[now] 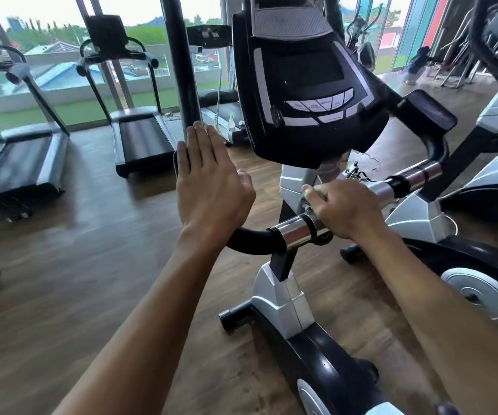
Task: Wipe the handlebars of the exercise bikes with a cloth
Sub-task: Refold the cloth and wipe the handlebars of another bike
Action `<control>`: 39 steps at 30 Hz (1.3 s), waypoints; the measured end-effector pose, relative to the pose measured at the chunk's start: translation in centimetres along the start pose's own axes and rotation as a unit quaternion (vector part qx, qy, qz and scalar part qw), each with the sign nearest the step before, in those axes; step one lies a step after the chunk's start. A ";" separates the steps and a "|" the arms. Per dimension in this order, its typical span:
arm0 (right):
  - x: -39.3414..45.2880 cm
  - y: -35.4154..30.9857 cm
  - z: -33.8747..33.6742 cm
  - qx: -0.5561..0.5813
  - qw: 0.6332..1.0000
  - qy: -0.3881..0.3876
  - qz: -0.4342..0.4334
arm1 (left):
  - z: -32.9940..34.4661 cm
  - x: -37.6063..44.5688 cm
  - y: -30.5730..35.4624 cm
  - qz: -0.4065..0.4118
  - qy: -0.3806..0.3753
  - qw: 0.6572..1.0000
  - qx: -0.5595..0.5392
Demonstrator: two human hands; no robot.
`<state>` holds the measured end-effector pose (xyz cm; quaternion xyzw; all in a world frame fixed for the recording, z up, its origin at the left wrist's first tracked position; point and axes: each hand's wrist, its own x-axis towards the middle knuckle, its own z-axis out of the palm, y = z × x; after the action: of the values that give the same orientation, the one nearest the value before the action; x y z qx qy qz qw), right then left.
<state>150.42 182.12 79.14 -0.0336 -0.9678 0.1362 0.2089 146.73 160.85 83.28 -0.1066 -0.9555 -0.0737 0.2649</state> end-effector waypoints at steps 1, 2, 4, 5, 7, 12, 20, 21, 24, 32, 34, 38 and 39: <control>0.4 -0.3 0.1 -0.013 1.000 -0.015 0.015 | 0.0 -0.1 -0.1 0.003 -0.003 1.000 -0.001; 0.1 -0.5 0.3 -0.014 1.000 0.004 0.005 | -0.1 -0.2 -0.3 0.006 -0.006 1.000 -0.001; -1.6 0.3 1.5 0.034 0.993 0.103 -0.042 | -0.1 -0.3 -0.3 0.012 -0.008 1.000 -0.002; -2.8 0.9 2.4 0.059 0.984 0.153 -0.064 | -0.1 -0.4 -0.3 0.014 -0.008 1.000 -0.005; -4.3 1.9 3.4 0.074 0.971 0.206 -0.098 | -0.1 -0.4 -0.1 0.016 -0.006 1.000 -0.006; -1.0 1.9 1.9 0.053 0.986 0.141 -0.066 | 0.0 -0.3 -0.3 0.020 0.005 1.000 -0.004; -3.3 -5.2 3.4 0.069 0.975 0.195 -0.077 | -1.3 -2.9 -1.5 0.094 -0.007 0.983 -0.158; -3.7 -6.9 3.9 0.034 0.977 0.174 -0.116 | -1.9 -2.7 -1.9 0.084 0.001 0.971 -0.222; -4.5 -8.8 4.4 -0.011 0.971 0.154 -0.181 | -2.3 -0.7 -4.2 0.071 0.022 0.966 -0.250; -5.1 -4.9 4.1 0.034 0.975 0.190 -0.112 | 0.2 -0.3 -6.4 0.023 -0.002 0.933 -0.359; -6.4 -7.9 5.3 0.016 0.972 0.187 -0.139 | 0.1 -0.4 -6.3 0.017 -0.008 0.925 -0.379; -6.8 -8.3 4.6 0.087 0.963 0.191 -0.169 | -0.8 0.2 -7.6 0.012 -0.042 0.880 -0.472; -6.5 -8.6 3.8 0.161 0.954 0.202 -0.153 | -1.0 1.0 -8.2 0.003 -0.034 0.876 -0.481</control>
<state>154.67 172.14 75.69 0.1220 -0.8642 0.2470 0.4210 144.34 152.86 83.94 -0.2262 -0.8104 -0.5196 0.1486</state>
